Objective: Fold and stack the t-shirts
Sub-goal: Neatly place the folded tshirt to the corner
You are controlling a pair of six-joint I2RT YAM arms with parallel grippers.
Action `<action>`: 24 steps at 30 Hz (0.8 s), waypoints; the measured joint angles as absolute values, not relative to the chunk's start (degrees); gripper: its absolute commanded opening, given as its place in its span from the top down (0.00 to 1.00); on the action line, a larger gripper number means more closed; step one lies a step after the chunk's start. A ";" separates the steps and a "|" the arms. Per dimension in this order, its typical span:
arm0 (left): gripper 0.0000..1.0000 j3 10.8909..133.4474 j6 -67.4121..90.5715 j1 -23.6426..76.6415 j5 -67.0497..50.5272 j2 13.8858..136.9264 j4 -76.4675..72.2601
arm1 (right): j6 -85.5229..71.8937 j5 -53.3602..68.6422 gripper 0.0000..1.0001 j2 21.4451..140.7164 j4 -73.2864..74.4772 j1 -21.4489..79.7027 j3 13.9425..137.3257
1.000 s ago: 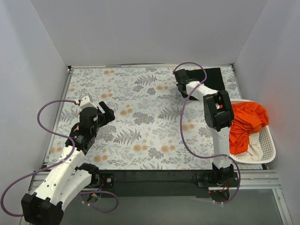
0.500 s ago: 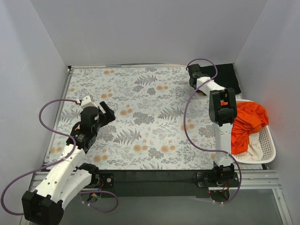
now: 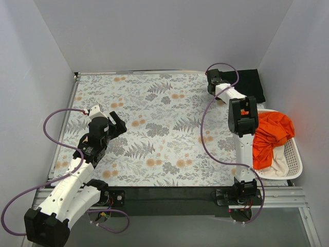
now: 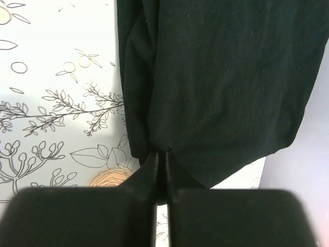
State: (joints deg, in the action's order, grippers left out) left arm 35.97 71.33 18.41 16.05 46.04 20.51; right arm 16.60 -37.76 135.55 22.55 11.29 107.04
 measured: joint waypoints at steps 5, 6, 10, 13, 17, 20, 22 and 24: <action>0.26 35.97 71.26 18.41 16.08 46.02 20.51 | 15.11 -37.56 0.56 135.28 22.65 11.25 106.87; 0.26 35.97 71.22 18.41 16.08 45.98 20.51 | 14.70 -37.52 0.53 134.82 22.59 11.27 106.37; 0.24 35.83 70.78 18.41 16.14 45.04 20.45 | 13.32 -35.94 0.42 130.67 23.94 11.66 104.03; 0.23 35.38 70.15 18.41 16.19 43.09 20.05 | 11.22 -33.23 0.36 124.31 25.71 12.10 102.30; 0.23 34.79 68.53 18.41 16.36 38.83 19.33 | 6.28 -28.95 0.28 111.66 27.42 12.86 100.09; 0.23 33.98 67.09 18.41 15.70 34.76 18.83 | 2.70 -26.11 0.22 100.31 27.94 13.34 96.60; 0.23 33.34 66.24 18.41 14.92 31.75 17.93 | 0.47 -24.67 0.17 91.85 28.14 13.30 92.97; 0.23 32.62 65.76 18.41 14.26 29.04 17.34 | -1.45 -23.59 0.14 83.92 28.80 13.19 89.30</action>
